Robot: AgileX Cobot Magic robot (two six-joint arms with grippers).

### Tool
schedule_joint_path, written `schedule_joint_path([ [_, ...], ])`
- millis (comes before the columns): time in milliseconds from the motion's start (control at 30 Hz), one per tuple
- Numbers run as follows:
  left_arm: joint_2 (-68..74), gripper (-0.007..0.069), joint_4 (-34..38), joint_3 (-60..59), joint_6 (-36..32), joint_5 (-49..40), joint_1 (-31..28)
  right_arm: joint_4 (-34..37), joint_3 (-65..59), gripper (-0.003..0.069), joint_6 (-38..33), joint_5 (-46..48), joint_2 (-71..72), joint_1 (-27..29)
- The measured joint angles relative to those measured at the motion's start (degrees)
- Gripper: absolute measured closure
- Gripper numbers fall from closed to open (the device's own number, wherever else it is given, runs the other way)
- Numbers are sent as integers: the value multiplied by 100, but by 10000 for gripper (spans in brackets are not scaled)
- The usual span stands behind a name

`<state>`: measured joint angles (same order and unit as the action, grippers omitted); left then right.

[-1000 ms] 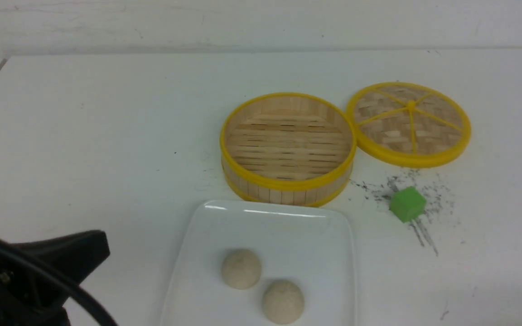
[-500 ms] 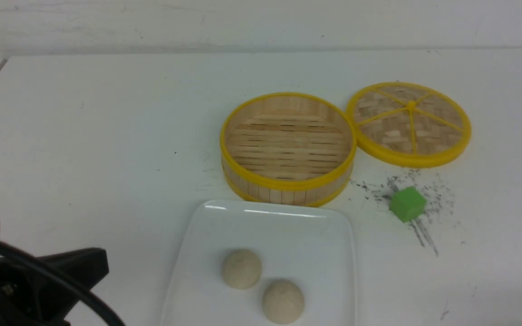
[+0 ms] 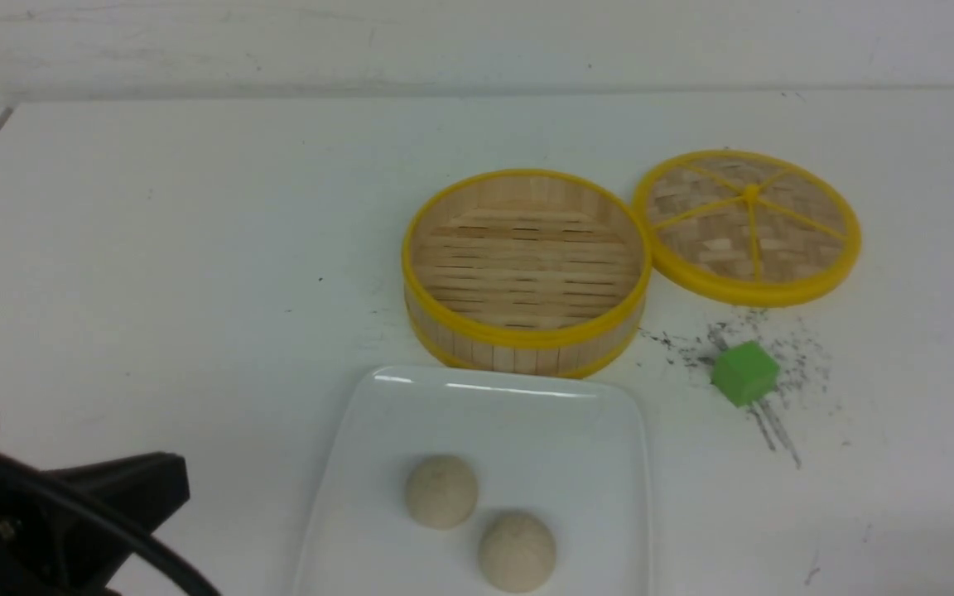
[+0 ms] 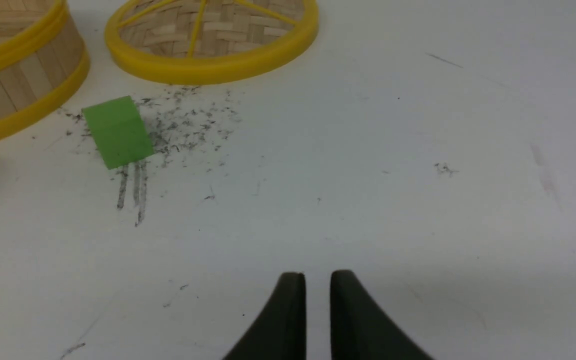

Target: Put the steamed buns into the plate on the white tablecloth.

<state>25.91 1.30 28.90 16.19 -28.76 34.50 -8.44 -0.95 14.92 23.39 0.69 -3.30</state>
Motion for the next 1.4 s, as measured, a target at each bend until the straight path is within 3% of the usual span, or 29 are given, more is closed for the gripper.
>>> schedule_joint_path([
  [200,-285,567,-427,-101,0,221,-131,0,0,550,0,0,0,0],
  [367,-486,559,-412,-485,0,618,-589,0,0,544,0,0,0,0],
  [567,-829,552,-393,-1472,0,1292,-1575,0,0,537,0,0,0,0],
  [1000,-2599,547,-787,-2702,-5,1336,-2957,0,0,517,0,0,0,0],
  [1400,-2655,533,-1062,-3049,-5,945,-3020,0,0,503,29,0,0,0],
])
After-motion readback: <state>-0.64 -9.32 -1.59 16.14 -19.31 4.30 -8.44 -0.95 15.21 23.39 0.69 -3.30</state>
